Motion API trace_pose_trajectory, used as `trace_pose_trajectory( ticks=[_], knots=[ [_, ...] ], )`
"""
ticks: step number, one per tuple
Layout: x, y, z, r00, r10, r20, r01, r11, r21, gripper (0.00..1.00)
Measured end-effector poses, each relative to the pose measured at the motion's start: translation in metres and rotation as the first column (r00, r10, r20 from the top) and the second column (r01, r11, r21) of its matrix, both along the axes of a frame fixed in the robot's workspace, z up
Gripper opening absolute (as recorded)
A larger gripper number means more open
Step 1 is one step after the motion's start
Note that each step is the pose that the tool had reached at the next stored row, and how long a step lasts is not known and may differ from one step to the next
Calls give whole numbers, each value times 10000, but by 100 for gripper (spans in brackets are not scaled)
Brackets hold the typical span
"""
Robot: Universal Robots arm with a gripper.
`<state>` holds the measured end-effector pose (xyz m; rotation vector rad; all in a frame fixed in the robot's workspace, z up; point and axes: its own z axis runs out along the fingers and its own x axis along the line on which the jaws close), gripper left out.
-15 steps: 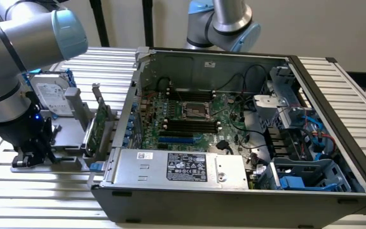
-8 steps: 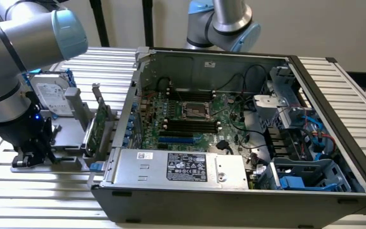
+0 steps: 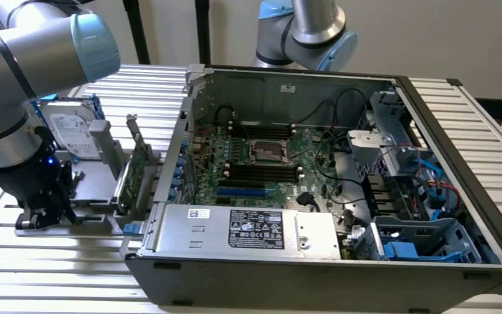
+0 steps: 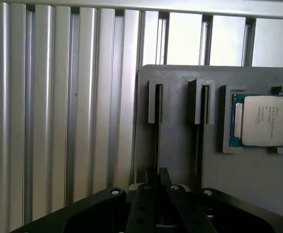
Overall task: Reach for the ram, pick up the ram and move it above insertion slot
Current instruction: 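Pick up the ram and move it above insertion slot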
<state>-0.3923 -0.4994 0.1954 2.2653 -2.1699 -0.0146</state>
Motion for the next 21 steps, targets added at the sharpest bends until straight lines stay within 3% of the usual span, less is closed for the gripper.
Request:
trace_pose_trajectory(
  ticks=[10,15,21],
  knots=[
    [0,0,49,10000,-64,-8,64,10000,1,14],
    [2,0,209,10000,-77,-30,77,10000,17,14],
    [25,0,481,10000,-84,-36,84,10000,22,14]
  ],
)
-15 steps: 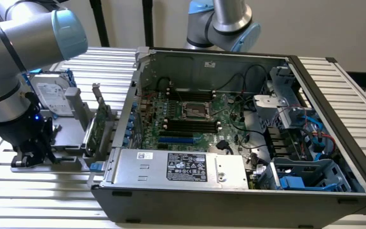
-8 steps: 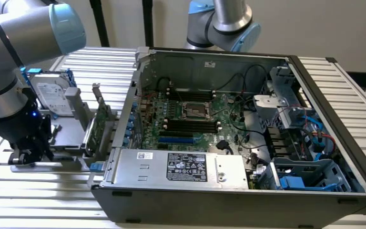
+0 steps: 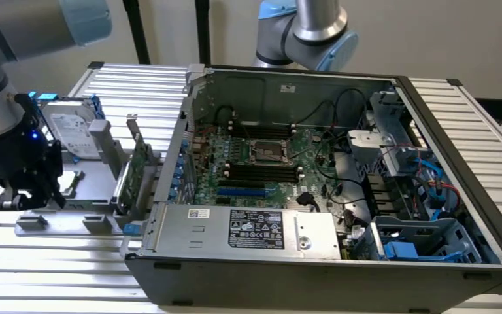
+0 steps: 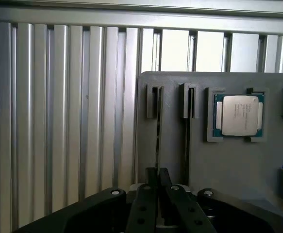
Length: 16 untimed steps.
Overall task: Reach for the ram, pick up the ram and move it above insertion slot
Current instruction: 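Pick up the ram and move it above insertion slot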
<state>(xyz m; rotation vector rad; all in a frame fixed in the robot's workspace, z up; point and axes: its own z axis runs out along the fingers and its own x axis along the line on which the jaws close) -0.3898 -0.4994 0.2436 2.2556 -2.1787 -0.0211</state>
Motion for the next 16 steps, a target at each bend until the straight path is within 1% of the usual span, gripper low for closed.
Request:
trace_pose_trajectory(
  ticks=[3,6,11,16],
  knots=[
    [32,0,135,10000,-1,0,1,10000,2,14],
    [98,0,270,10000,-1,1,1,10000,4,14],
    [259,0,498,10000,-1,1,1,10000,5,14],
    [474,1,728,10000,-1,1,1,10000,5,14]
  ],
)
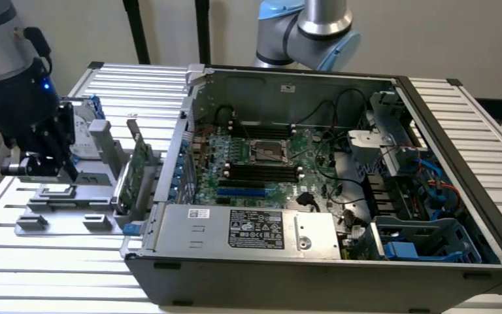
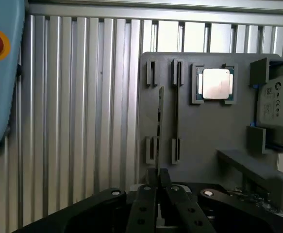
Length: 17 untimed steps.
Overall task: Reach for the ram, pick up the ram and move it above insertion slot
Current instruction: 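Pick up the ram and move it above insertion slot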
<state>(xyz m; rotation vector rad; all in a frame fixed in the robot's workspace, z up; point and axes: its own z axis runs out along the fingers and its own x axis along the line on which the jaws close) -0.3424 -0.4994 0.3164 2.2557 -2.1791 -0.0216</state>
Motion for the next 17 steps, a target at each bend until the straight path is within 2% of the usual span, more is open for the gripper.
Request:
trace_pose_trajectory(
  ticks=[13,17],
  knots=[
    [581,3,585,10000,0,0,0,10000,2,14],
    [720,13,703,10000,0,2,0,10000,16,14]
  ],
)
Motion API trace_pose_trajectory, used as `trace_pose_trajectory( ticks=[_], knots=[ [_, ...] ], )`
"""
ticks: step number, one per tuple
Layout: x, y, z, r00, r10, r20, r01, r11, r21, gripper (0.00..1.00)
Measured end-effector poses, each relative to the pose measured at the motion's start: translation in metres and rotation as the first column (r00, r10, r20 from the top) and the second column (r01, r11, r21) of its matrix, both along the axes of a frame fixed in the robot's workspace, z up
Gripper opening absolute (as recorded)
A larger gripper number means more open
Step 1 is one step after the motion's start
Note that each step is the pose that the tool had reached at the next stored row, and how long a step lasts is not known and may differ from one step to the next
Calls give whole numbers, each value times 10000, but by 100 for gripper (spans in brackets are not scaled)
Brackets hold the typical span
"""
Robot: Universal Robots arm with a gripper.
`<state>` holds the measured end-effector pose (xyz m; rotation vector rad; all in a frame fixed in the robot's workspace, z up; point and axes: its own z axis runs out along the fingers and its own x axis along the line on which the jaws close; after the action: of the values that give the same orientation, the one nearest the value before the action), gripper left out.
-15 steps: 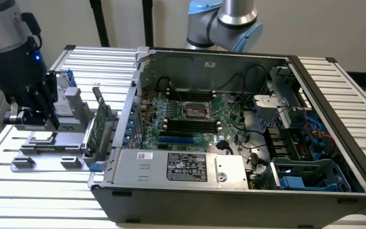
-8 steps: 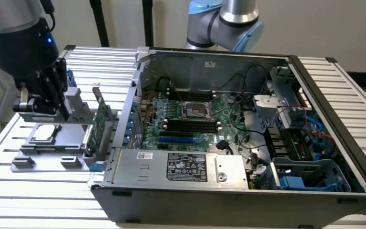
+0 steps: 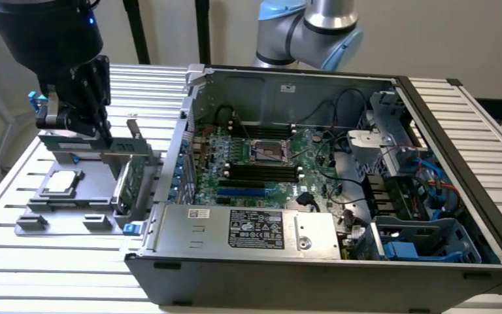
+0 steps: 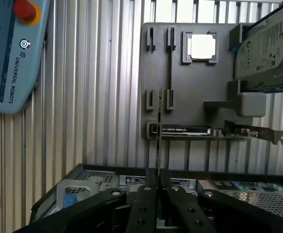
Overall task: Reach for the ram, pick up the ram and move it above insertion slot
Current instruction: 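Pick up the ram and move it above insertion slot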
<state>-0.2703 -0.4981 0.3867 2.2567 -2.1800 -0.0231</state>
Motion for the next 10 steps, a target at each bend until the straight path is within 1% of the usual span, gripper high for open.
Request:
trace_pose_trajectory(
  ticks=[1,5,10],
  knots=[
    [31,1,12,10000,0,-2,0,10000,17,14],
    [187,7,27,10000,0,-2,0,9999,118,14],
    [409,13,31,10000,0,-2,0,9997,255,14]
  ],
)
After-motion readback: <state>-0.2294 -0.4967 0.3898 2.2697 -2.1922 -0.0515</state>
